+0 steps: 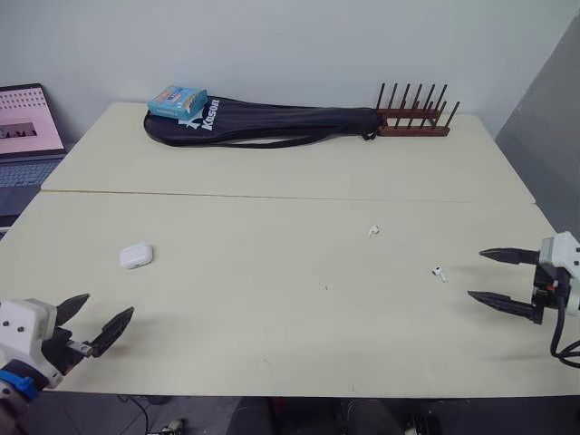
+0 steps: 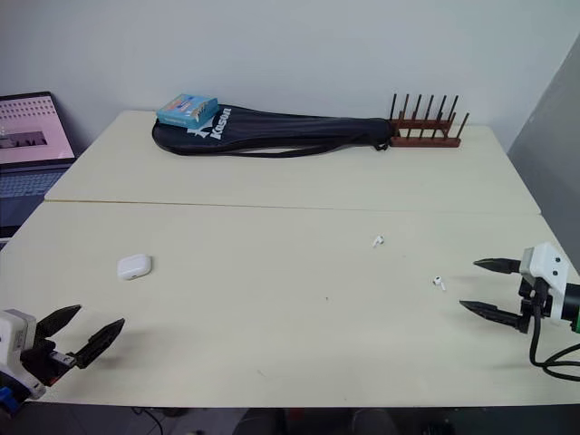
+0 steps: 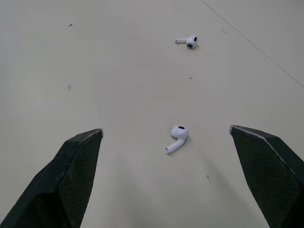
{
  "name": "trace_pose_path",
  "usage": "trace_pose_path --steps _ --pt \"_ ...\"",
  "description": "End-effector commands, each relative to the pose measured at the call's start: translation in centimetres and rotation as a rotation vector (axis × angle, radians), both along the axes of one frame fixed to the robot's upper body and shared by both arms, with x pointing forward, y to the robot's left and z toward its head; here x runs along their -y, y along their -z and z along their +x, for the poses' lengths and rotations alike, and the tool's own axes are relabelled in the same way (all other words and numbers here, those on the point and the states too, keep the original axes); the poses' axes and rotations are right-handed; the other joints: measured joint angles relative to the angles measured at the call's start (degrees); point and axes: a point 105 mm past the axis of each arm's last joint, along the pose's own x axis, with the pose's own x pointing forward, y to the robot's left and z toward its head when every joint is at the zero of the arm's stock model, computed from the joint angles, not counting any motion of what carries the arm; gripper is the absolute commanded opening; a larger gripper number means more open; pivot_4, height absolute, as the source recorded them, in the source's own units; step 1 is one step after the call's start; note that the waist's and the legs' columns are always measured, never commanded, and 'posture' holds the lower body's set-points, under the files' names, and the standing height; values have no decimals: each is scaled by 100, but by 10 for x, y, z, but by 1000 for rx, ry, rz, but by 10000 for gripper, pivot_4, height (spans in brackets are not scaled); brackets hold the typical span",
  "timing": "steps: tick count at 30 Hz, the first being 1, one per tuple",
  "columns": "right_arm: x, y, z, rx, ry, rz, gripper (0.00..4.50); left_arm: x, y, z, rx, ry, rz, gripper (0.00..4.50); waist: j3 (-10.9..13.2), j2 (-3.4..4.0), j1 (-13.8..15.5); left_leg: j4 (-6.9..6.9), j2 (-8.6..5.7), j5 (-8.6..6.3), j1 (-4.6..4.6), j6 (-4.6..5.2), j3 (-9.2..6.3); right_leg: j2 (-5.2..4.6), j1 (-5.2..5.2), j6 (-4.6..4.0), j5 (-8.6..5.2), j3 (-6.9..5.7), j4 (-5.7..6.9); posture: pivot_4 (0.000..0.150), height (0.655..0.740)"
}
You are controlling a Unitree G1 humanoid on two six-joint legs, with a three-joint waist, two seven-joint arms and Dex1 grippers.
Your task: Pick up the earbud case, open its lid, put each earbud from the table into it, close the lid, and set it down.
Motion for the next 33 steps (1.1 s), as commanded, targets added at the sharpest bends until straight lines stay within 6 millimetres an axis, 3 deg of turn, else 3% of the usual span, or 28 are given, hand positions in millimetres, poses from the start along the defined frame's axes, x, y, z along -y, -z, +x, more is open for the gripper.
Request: trace_pose_path --steps 1,7,18,33 --pt "-5 -13 1 43 -23 2 44938 -4 -11 3 62 -76 -38 45000 -1 1 0 0 0 0 1 0 3 0 1 0 0 3 1 1500 7087" --pt "-32 -29 2 66 -109 37 44938 -7 0 7 81 -229 -74 45000 0 1 -3 1 1 0 4 0 2 2 3 3 2 4 3 1500 7087" --pt "-120 -59 9 96 -358 127 44938 0 16 46 96 -382 -131 45000 -3 -3 15 7 -2 1 -4 -1 -11 1 2 16 11 -4 2 1500 7087" --pt "-157 -76 10 108 -522 169 44938 19 39 99 21 -378 -185 45000 -9 9 49 14 -8 2 -10 -1 -47 -4 3 16 13 -35 24 1500 7087"
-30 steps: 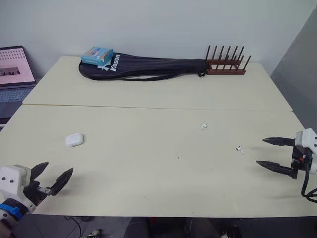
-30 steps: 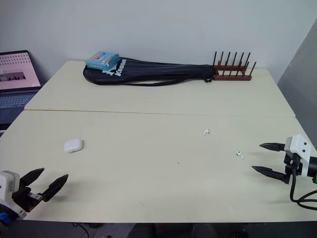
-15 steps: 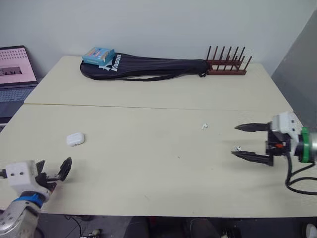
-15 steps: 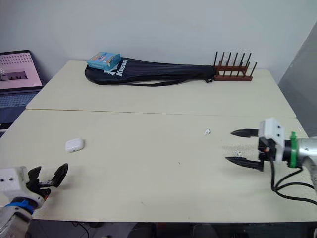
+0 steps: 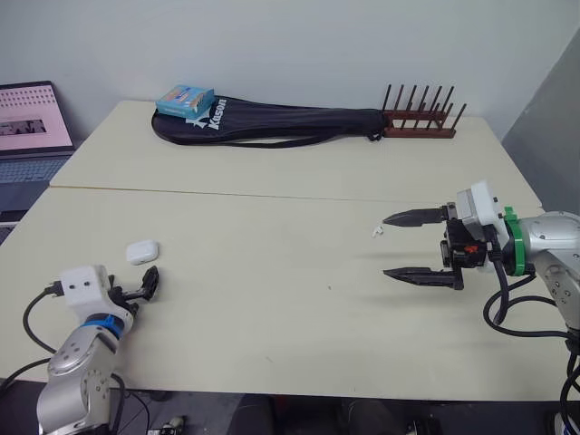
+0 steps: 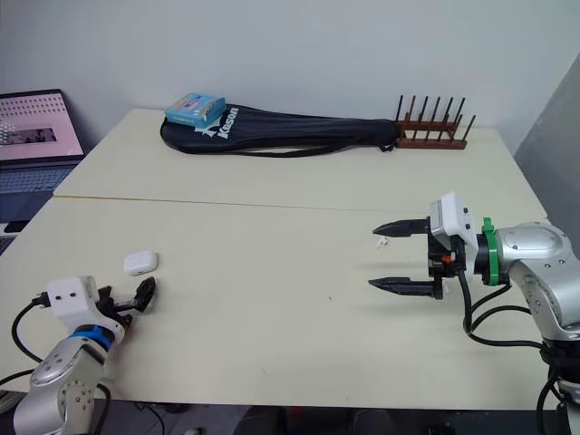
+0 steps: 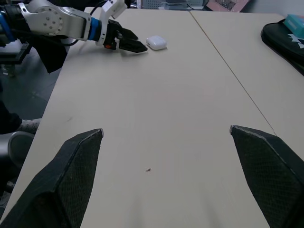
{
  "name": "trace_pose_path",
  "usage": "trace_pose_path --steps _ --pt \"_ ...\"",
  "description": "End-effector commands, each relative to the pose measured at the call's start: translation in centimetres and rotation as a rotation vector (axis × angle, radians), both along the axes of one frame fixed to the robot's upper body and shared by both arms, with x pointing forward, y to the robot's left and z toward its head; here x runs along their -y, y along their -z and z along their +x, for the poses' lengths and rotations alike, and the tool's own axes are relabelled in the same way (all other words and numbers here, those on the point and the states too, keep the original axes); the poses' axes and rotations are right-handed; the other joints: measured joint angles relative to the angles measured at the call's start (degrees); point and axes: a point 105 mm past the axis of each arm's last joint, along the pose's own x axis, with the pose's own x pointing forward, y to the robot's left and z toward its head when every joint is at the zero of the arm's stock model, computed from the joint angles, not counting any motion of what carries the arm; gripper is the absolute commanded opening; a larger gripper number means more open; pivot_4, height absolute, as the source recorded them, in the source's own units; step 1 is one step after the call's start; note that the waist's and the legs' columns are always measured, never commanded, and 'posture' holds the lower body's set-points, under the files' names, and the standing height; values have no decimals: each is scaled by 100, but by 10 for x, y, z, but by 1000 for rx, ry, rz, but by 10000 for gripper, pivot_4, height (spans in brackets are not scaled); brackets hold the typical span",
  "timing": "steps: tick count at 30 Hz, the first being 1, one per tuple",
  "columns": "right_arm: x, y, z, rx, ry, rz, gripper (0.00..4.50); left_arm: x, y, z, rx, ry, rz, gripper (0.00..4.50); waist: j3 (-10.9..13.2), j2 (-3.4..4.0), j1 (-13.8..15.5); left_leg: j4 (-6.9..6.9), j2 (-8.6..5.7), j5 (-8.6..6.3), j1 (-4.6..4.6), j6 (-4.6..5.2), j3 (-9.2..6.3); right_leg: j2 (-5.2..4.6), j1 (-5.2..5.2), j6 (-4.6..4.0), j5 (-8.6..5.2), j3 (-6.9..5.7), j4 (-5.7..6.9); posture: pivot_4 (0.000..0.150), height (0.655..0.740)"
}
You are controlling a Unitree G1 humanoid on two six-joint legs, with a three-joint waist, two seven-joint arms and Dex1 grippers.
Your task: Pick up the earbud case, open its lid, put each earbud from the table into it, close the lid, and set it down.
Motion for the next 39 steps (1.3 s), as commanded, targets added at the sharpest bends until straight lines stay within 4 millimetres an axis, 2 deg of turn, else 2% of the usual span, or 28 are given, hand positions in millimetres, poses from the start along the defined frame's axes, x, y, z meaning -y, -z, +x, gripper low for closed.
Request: trace_pose_path --steps 1,11,14,18,26,28,35,38,39 --pt "-7 -11 -2 43 -40 9 44938 6 10 10 -39 18 -6 45000 -3 6 4 1 0 0 0 0 -2 0 0 0 0 -2 3 1500 7087" --pt "-9 -12 -1 47 -42 23 44938 7 13 29 -68 10 -20 45000 -15 26 14 6 -3 2 0 -1 -21 0 2 0 0 -17 18 1500 7087" --pt "-10 -13 -1 48 -41 26 45000 7 15 33 -79 14 -21 38751 -21 36 15 6 -4 2 1 -1 -23 0 2 0 0 -19 22 1500 7087" --pt "-10 -13 -1 50 -37 29 45000 5 18 37 -100 21 -11 27480 -27 47 20 7 -6 3 0 -2 -26 0 2 1 -1 -19 22 1500 7087" --pt "-8 -13 -3 51 -16 29 45000 1 23 39 -134 43 14 27207 -56 97 25 7 -8 4 5 -2 -29 2 5 1 -2 -23 27 1500 7087" --pt "-8 -13 -3 52 -11 28 45000 3 24 37 -134 64 18 23126 -57 97 21 7 -7 4 5 -2 -27 3 5 1 -2 -22 27 1500 7087" --pt "-7 -15 -5 54 -3 25 45000 11 29 22 -143 119 9 1508 -57 97 -7 1 -6 4 4 -3 -28 1 2 2 -2 -9 19 1500 7087" --pt "-6 -16 -4 55 2 26 45000 14 24 10 -115 145 63 254 -57 97 -21 -1 -5 4 3 -3 -27 0 -1 2 -2 -4 15 1500 7087" --pt "-6 -17 -4 55 3 26 45000 16 22 6 -98 156 79 2083 -57 97 -22 -4 -5 4 3 -3 -27 0 -1 2 -2 -2 11 1500 7087"
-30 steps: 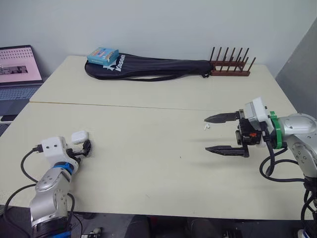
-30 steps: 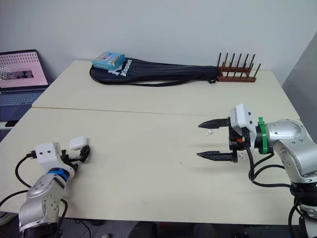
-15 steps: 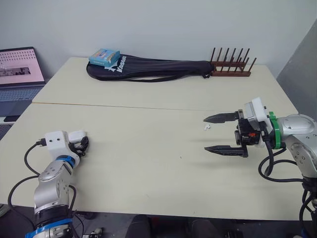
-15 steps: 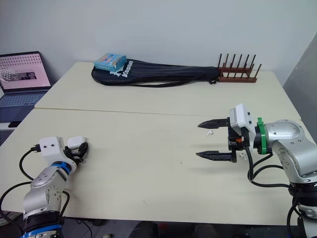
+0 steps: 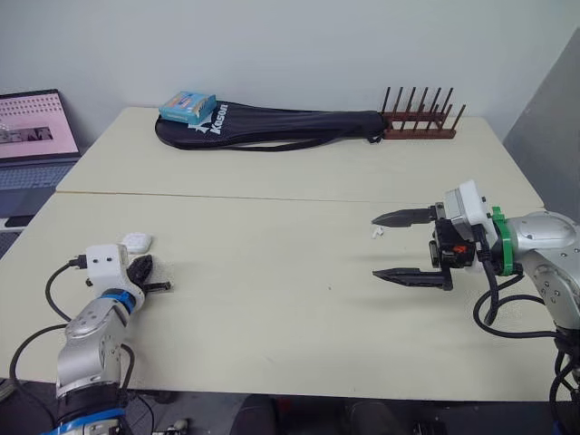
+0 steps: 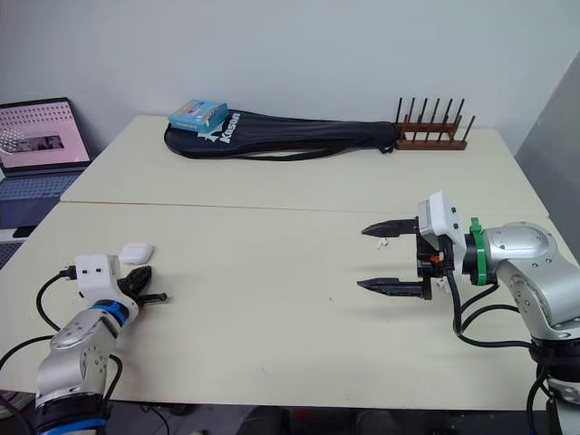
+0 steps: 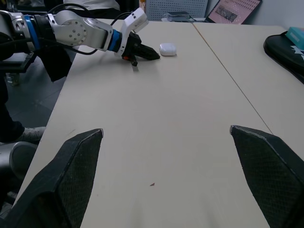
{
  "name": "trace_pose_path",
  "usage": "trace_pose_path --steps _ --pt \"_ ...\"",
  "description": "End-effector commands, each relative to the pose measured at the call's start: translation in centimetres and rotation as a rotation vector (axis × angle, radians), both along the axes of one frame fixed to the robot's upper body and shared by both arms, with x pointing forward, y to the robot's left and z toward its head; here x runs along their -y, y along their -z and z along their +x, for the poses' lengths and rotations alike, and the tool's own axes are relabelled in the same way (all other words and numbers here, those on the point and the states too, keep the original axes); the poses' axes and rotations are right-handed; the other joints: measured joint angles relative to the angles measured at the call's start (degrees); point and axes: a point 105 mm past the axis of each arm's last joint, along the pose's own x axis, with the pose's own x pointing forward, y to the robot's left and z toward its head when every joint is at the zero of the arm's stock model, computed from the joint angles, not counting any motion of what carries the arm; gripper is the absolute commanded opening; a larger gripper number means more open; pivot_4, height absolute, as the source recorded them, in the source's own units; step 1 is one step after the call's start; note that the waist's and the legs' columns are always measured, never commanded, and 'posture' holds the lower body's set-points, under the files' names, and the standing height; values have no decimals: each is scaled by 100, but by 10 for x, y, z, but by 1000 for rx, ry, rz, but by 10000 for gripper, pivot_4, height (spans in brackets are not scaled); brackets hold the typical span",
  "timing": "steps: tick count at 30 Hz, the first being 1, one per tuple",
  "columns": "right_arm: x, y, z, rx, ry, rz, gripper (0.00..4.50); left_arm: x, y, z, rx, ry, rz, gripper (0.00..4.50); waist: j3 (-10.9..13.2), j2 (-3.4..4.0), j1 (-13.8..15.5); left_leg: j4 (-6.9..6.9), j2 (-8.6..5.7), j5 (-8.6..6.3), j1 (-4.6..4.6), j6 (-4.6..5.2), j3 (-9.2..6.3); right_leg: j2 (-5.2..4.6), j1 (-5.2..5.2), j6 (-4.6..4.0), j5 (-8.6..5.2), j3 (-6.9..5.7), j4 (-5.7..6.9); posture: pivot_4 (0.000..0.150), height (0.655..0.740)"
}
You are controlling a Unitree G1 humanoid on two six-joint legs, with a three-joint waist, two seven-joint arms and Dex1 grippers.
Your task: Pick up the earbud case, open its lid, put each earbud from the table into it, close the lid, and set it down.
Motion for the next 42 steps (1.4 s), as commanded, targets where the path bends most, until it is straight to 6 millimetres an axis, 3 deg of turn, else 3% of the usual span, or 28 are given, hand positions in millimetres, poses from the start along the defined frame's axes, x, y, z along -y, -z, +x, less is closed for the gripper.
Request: trace_pose_path --steps 1,2,7,14,24,42 --pt "2 -13 -4 48 -4 11 45000 12 10 -17 -16 50 19 4219 0 0 -8 -1 2 0 0 0 0 -1 0 0 0 4 -4 1500 7087" --pt "2 -13 -4 48 -3 12 45000 14 9 -21 -9 51 30 5599 0 0 -11 -2 2 0 0 0 0 -1 -1 0 0 8 -6 1500 7087" --pt "-1 -13 -4 45 -12 20 45000 5 -4 -33 61 -14 69 21071 2 -4 -9 -4 2 0 -3 0 0 -2 -1 0 0 8 -13 1500 7087" --pt "-4 -16 -2 46 -25 29 45000 -11 -24 -23 80 12 34 43902 13 -23 -10 -4 2 0 -9 0 1 6 -4 -1 0 -10 -13 1500 7087" --pt "-21 -25 -5 32 -51 16 45000 -45 -30 -2 -2 41 -10 44753 26 -40 -19 -10 8 0 -16 0 -8 5 -14 -1 0 -10 -21 1500 7087" --pt "-36 -22 -1 28 -32 -22 45000 -44 -28 35 -49 105 0 44753 27 -42 13 -12 7 0 -24 0 -13 3 -13 -2 0 -33 -24 1500 7087"
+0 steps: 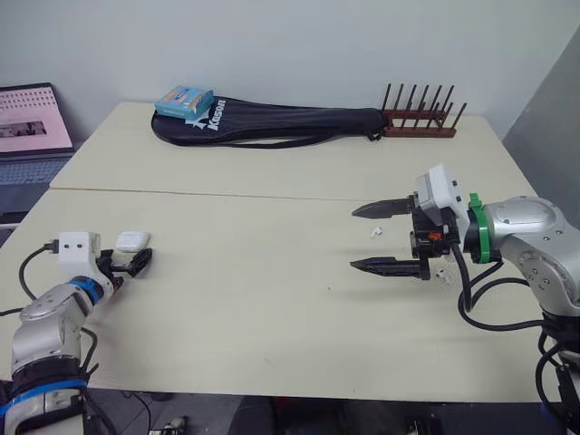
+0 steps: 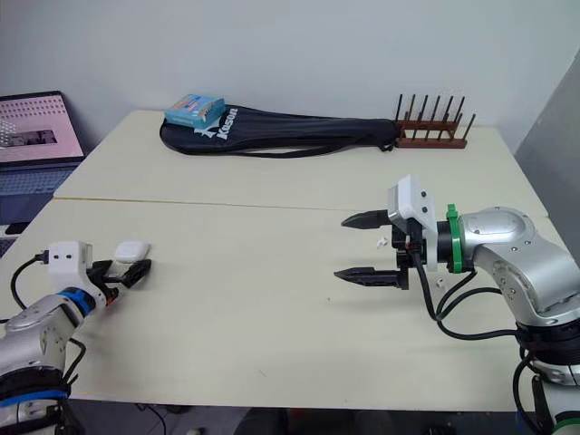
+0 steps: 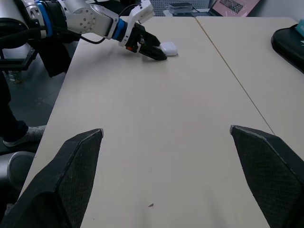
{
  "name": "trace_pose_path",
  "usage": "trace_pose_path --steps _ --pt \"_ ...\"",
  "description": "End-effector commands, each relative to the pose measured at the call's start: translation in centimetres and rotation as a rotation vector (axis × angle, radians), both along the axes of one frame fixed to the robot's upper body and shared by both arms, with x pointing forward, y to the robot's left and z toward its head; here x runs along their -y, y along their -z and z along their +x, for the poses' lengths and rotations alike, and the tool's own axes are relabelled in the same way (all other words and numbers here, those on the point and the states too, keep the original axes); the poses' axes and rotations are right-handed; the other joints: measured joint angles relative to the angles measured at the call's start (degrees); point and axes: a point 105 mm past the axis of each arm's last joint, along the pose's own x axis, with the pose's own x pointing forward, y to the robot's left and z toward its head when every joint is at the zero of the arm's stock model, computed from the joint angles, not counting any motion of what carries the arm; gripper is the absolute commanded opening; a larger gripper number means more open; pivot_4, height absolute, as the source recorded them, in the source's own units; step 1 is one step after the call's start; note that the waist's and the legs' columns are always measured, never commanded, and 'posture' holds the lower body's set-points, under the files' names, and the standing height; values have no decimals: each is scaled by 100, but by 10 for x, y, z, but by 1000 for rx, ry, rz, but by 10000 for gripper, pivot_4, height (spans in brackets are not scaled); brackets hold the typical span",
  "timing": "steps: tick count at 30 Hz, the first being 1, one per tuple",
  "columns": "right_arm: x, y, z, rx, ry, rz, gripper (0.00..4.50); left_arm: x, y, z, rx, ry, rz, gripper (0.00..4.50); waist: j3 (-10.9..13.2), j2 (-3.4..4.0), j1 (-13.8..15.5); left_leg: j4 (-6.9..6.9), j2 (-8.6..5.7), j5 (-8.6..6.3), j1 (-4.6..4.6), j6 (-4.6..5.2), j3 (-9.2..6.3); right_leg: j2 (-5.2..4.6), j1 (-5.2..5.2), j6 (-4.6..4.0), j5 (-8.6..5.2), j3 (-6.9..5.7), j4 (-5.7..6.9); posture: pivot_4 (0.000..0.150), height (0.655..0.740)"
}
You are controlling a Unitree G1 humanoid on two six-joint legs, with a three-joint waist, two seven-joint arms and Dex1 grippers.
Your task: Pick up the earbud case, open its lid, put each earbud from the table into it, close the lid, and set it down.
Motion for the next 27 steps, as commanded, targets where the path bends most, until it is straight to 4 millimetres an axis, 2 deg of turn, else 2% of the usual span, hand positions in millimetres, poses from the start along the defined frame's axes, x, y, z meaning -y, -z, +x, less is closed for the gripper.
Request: trace_pose_path --steps 1,10,13,16,17,20,23,25,27 --pt "-5 -10 -5 52 -32 1 45000 -1 -3 8 -6 8 9 44753 0 0 1 0 -1 0 0 0 0 0 0 0 0 0 0 1500 7087" --pt "-5 -9 -7 55 -29 2 45000 -1 5 20 -60 12 -23 44753 0 1 0 1 -1 0 0 0 -1 1 2 0 0 -12 7 1500 7087" --pt "-4 -9 -8 55 -26 2 45000 -3 7 21 -78 11 -12 38796 0 1 0 2 -1 1 1 0 -3 1 2 0 0 -14 13 1500 7087" --pt "-4 -9 -8 58 -24 3 45000 -3 10 20 -99 19 -3 29517 0 1 -1 3 -1 1 1 0 -2 2 2 0 0 -14 14 1500 7087" --pt "-4 -10 -8 59 -23 4 45000 -3 11 19 -106 23 2 28080 0 1 0 3 -2 1 1 0 -1 1 2 1 0 -14 14 1500 7087" --pt "-4 -11 -8 69 -17 8 45000 -1 14 15 -114 52 18 28095 0 1 -2 3 -3 1 1 0 -1 -1 2 1 0 -13 14 1500 7087" --pt "-1 -11 -9 77 -3 6 45000 18 12 9 -89 169 22 28095 -1 2 -14 2 0 1 2 0 -2 -1 -1 1 0 -4 13 1500 7087" --pt "7 -8 -10 86 20 -9 45000 47 8 2 -54 318 34 28095 -1 2 -4 1 4 0 0 0 -5 -8 -1 2 -2 4 10 1500 7087" --pt "18 0 -13 75 42 -36 45000 97 5 -13 -29 546 69 28095 0 2 20 -2 11 0 -2 0 -8 -22 5 5 -4 3 -3 1500 7087"
